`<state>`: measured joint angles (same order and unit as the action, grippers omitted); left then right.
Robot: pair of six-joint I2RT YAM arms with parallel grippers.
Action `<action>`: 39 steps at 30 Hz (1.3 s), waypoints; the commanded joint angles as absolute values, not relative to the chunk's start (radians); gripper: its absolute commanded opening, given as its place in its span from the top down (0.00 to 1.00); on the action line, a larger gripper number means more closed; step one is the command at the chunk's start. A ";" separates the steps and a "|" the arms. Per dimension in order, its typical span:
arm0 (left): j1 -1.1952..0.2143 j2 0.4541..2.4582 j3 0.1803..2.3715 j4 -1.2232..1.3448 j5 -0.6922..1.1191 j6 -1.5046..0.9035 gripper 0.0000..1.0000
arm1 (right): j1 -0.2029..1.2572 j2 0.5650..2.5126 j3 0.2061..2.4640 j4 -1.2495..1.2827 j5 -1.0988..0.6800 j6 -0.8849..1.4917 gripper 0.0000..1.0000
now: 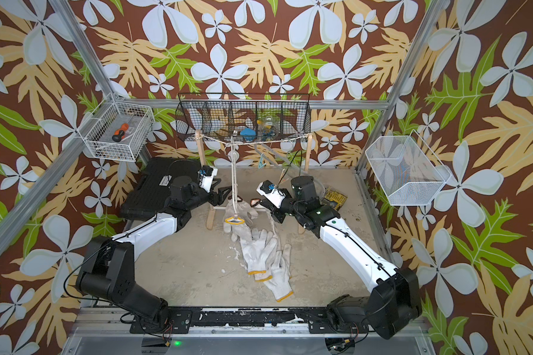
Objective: Clip the gloves onto a hanger to dry
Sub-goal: Open the clamp at the hanger.
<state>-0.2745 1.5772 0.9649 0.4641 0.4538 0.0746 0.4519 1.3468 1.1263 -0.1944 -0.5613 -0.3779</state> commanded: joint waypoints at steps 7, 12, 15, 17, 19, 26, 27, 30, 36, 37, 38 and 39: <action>-0.289 1.565 0.948 0.531 0.519 0.098 0.28 | 0.441 1.345 1.115 -0.160 -0.577 -0.386 1.00; -0.280 1.611 1.013 0.466 0.663 0.091 0.30 | 0.436 1.338 1.109 -0.163 -0.578 -0.390 1.00; -0.257 1.632 1.037 0.457 0.680 0.083 0.31 | 0.432 1.330 1.102 -0.166 -0.574 -0.393 1.00; -0.244 1.644 1.053 0.465 0.690 0.078 0.30 | 0.429 1.326 1.098 -0.166 -0.574 -0.397 1.00; -0.238 1.673 1.103 0.424 0.720 0.096 0.31 | 0.425 1.324 1.095 -0.165 -0.577 -0.397 1.00; -0.238 1.744 1.205 0.363 0.785 0.123 0.30 | 0.417 1.342 1.097 -0.160 -0.615 -0.395 1.00; -0.239 1.753 1.217 0.357 0.784 0.132 0.30 | 0.415 1.347 1.098 -0.156 -0.619 -0.391 1.00; -0.237 1.779 1.269 0.304 0.781 0.179 0.30 | 0.410 1.366 1.107 -0.148 -0.633 -0.380 1.00; -0.235 1.829 1.381 0.175 0.792 0.284 0.29 | 0.411 1.425 1.145 -0.141 -0.642 -0.372 1.00; -0.236 1.836 1.395 0.143 0.789 0.311 0.29 | 0.411 1.433 1.151 -0.142 -0.643 -0.373 1.00; -0.236 1.840 1.404 0.124 0.787 0.332 0.29 | 0.410 1.436 1.153 -0.141 -0.644 -0.372 1.00; -0.236 1.844 1.411 0.108 0.785 0.352 0.29 | 0.410 1.441 1.156 -0.140 -0.644 -0.373 1.00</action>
<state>-0.2386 1.8362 1.3911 0.1967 0.7692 0.2619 0.4107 1.4334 1.1454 -0.1646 -0.6285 -0.3805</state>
